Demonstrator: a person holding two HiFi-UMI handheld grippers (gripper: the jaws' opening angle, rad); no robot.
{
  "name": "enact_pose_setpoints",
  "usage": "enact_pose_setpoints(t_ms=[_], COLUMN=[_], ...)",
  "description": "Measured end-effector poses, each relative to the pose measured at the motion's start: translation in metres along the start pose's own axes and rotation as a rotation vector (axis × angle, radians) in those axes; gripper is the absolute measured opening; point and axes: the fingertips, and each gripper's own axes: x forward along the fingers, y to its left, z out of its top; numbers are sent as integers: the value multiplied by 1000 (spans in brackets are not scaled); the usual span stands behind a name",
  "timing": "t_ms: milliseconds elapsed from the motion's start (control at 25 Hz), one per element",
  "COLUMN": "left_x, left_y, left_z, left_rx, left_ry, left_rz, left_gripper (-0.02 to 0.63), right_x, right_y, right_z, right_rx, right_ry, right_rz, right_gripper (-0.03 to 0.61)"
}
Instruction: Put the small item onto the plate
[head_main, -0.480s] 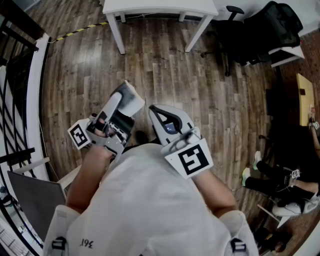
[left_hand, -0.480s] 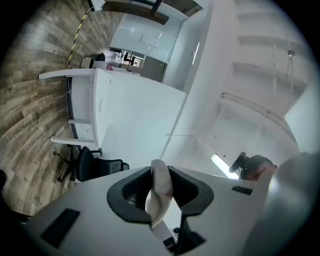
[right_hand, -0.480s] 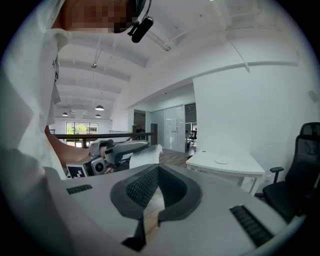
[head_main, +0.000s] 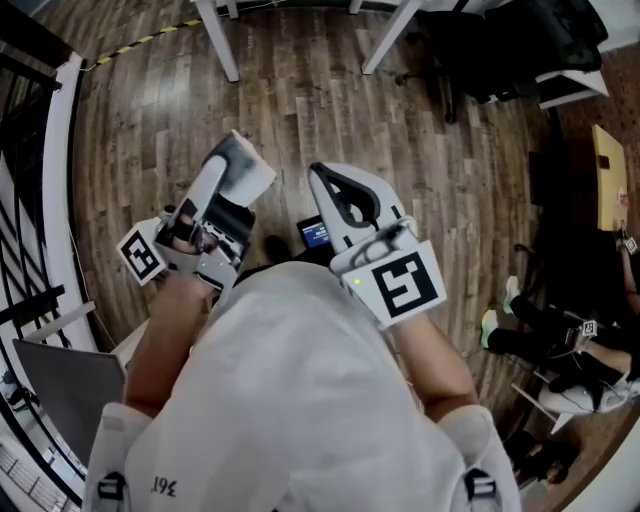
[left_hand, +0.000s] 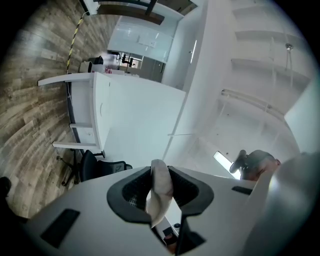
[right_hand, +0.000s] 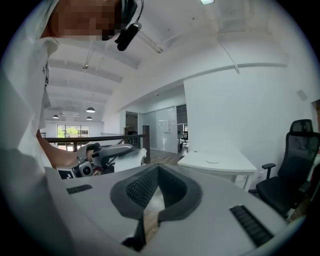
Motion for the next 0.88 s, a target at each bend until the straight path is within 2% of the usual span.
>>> enact_pose_setpoints(t_ms=[400,600,640,720,800,880], left_x=[2,8,9,10,12,15], left_y=[4,5,5,5,7,7], left_z=[2,1,1,0,-1,-5], left_rx=[3,0,-3,-7,-13,-27], left_ry=[-38,-45,-46,-51,-61,-67], left_rz=[6,22,23,23,24,22], left_gripper=[106,106,106,106,106,106], right_x=[2,9,10,14,17,23], right_y=[-9,2,7,22,40,54], right_z=[-13,-15,-12,-8,-11,-12], right_rx=[-23,-32,-40,-83,-170,-232], right_ry=[29,25,16,25,85,110], right_rz=[-70,-64,-47,15,82,107], right_gripper=[2,52,75,211,333,375])
